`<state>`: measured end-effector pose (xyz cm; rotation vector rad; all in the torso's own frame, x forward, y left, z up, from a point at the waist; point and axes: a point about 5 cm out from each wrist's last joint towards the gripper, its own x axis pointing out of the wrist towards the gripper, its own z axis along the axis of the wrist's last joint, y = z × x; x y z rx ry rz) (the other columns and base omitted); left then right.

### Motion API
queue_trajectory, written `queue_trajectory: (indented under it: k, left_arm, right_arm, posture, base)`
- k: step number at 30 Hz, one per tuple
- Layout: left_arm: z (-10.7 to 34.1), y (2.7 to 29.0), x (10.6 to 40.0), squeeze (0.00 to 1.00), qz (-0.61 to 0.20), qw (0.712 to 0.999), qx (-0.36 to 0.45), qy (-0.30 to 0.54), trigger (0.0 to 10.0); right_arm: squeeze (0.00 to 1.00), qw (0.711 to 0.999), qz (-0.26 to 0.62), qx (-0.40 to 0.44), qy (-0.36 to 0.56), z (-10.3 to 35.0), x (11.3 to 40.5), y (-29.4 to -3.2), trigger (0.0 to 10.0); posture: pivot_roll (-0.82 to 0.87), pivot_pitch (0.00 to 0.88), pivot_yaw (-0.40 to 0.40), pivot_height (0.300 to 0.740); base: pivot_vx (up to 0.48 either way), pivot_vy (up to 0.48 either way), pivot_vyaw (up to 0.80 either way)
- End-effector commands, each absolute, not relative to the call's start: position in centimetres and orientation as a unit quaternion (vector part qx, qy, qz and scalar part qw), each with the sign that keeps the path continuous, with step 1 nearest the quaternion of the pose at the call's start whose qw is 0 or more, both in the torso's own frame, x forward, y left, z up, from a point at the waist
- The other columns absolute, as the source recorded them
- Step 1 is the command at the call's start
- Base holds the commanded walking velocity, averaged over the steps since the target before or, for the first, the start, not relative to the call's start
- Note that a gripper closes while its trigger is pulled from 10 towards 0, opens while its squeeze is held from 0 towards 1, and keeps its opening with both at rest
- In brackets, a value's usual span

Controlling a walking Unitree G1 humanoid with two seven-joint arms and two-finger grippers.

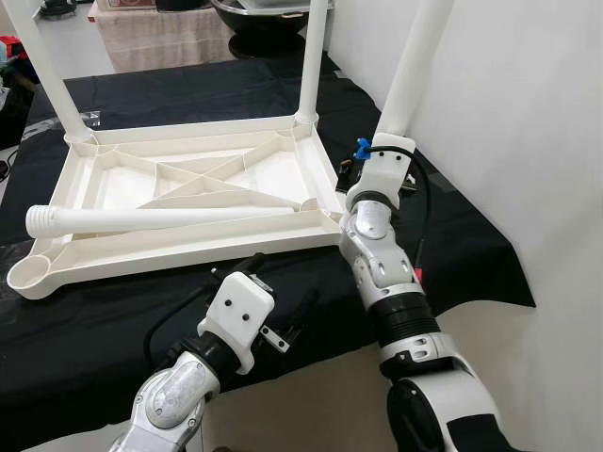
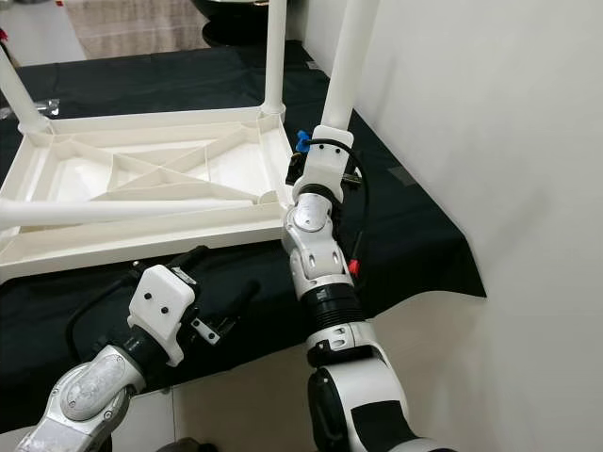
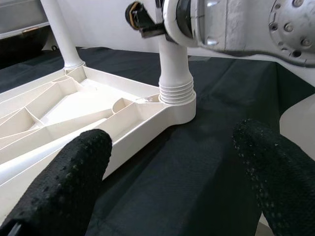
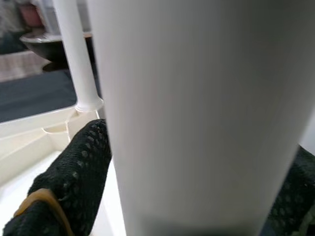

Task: Building children table

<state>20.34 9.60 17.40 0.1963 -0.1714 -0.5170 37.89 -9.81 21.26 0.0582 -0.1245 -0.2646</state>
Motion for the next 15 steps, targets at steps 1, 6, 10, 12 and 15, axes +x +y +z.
queue_trajectory:
  k: [1,6,10,12,15]
  left_arm:
    - [17.3,9.5,20.4,0.00,-0.256,0.958,0.096,-0.082,10.0]
    - [17.4,9.5,20.4,0.00,-0.256,0.958,0.097,-0.084,10.0]
    - [17.4,9.5,20.5,0.00,-0.256,0.958,0.096,-0.086,10.0]
    - [17.5,9.5,20.5,0.00,-0.255,0.958,0.095,-0.087,10.0]
    - [17.5,9.5,20.5,0.00,-0.254,0.958,0.096,-0.088,10.0]
  right_arm:
    - [0.00,0.991,-0.101,0.032,-0.082,21.6,37.7,-10.4,10.0]
    - [0.00,0.994,-0.024,0.049,-0.099,22.0,37.6,-10.9,10.0]
    - [0.00,0.992,0.037,0.057,-0.108,21.9,37.6,-12.2,10.0]
    - [0.00,0.988,0.092,0.066,-0.109,21.9,37.6,-12.7,10.0]
    - [0.00,0.984,0.131,0.060,-0.103,21.8,37.8,-13.3,10.0]
  posture:
    - [0.05,0.093,-0.067,0.740]
    - [0.05,0.094,-0.066,0.740]
    - [0.05,0.093,-0.065,0.740]
    - [0.05,0.093,-0.065,0.740]
    - [0.05,0.091,-0.065,0.740]
  base:
    - [0.000,0.000,0.00]
    - [0.000,0.000,0.00]
    - [0.000,0.000,0.00]
    - [0.000,0.000,0.00]
    - [0.000,0.000,0.00]
